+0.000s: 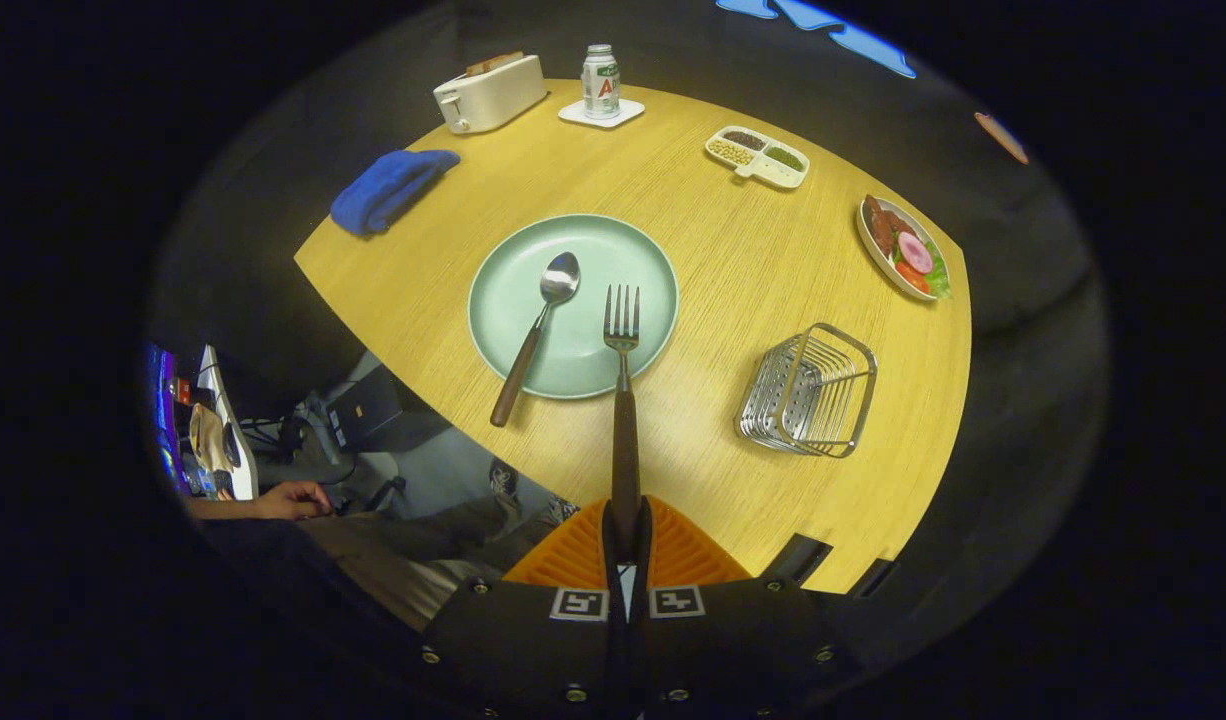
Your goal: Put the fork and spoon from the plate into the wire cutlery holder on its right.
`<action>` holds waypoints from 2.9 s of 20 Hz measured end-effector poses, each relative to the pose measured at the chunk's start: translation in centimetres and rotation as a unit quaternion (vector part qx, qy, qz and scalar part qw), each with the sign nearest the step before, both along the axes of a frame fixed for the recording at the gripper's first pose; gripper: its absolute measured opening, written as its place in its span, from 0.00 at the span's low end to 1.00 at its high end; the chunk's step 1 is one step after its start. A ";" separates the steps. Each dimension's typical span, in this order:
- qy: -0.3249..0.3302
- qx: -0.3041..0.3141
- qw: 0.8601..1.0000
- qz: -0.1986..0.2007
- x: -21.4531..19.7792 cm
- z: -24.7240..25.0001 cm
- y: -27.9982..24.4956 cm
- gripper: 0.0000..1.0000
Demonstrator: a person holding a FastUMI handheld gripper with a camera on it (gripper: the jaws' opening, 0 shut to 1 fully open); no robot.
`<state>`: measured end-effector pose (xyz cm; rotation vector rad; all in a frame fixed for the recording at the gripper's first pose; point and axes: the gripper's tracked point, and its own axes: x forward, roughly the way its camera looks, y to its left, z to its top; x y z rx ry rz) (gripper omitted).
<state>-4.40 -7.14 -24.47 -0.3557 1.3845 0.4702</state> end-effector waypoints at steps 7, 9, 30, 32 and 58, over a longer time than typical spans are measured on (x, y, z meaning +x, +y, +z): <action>0.025 -0.008 1.000 -0.015 -0.6 3.1 -3.7 0.01; 0.022 -0.009 1.000 -0.017 -0.2 4.2 -4.8 0.01; 0.112 -0.062 0.989 -0.078 4.0 1.6 -12.3 0.01; 0.125 -0.067 0.987 -0.073 4.3 1.2 -12.3 0.01; 0.020 0.014 0.984 -0.176 8.9 4.8 -10.6 0.17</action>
